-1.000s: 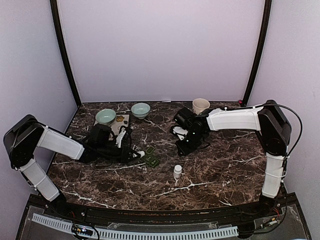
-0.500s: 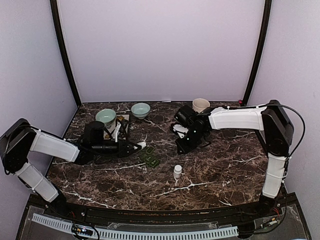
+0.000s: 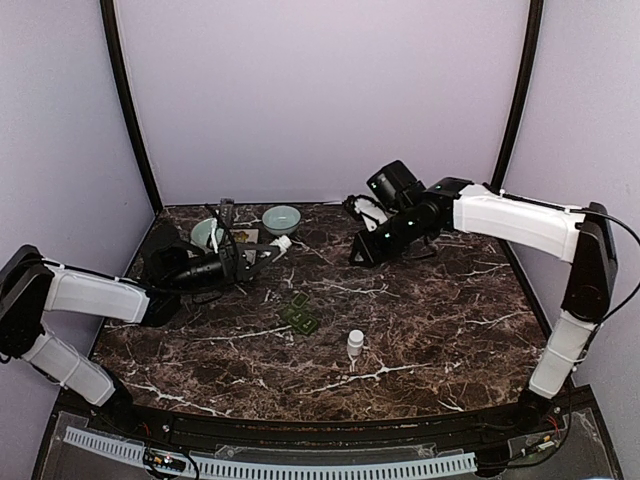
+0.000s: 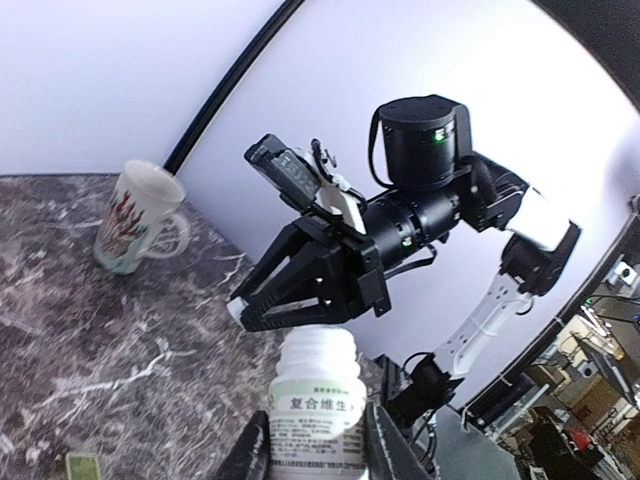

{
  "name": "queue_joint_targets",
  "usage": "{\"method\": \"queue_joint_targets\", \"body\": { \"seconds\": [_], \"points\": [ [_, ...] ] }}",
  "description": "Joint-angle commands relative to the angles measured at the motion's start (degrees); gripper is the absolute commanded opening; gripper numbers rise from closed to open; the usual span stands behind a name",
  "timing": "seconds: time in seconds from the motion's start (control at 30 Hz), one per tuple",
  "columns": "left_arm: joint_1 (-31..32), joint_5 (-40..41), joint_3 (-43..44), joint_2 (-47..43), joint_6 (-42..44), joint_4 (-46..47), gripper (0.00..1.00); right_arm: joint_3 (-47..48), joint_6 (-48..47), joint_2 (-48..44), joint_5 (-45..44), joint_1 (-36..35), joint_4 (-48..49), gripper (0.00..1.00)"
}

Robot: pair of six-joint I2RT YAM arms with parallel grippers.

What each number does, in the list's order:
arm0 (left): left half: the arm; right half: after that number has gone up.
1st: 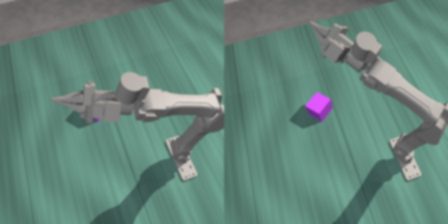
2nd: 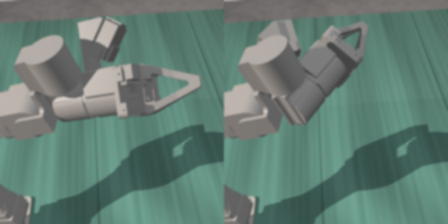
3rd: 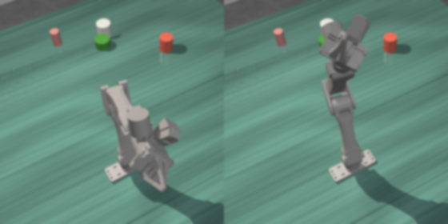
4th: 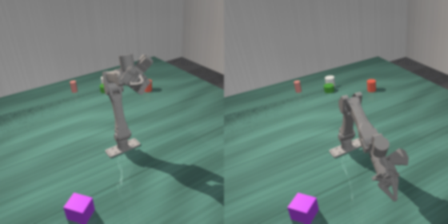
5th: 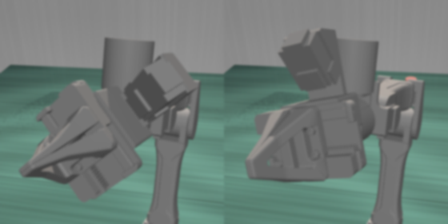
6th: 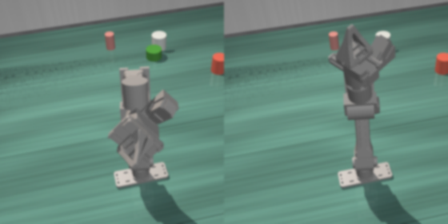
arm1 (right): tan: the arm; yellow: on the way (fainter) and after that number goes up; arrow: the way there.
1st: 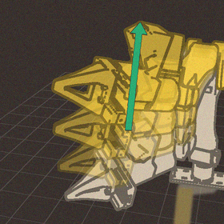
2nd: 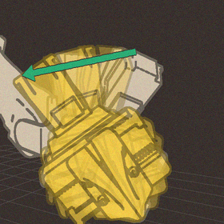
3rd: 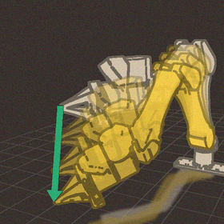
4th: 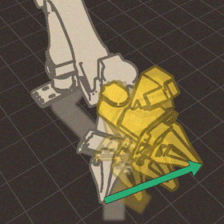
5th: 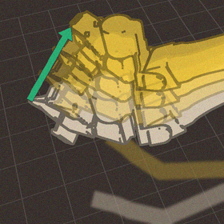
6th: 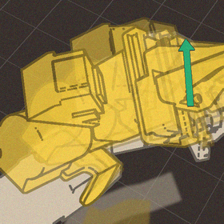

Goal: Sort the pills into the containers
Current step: Close the lid of the pill bottle on the pill bottle.

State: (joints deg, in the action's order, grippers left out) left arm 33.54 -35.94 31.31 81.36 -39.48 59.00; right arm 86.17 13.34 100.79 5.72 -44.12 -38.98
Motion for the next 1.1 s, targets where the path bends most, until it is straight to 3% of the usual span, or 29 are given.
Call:
{"method": "queue_joint_targets", "body": {
  "seconds": [0.0,0.27,0.53,1.07],
  "points": [
    [-0.97,-5.74,4.86,1.56,-11.40,16.57,0.00,3.22,1.64,-5.38,4.89,1.00,2.83,0.00],
    [-2.03,-16.08,13.38,16.04,-34.50,40.57,0.00,6.88,3.03,-9.04,14.21,1.23,5.36,0.00],
    [-2.19,-22.04,17.73,20.39,-39.12,40.67,0.00,8.44,4.31,-12.28,21.62,1.23,7.77,0.00],
    [-2.13,-30.50,24.86,24.78,-45.95,40.76,0.00,12.30,4.95,-8.82,31.79,0.97,7.76,0.00]
  ]
}}
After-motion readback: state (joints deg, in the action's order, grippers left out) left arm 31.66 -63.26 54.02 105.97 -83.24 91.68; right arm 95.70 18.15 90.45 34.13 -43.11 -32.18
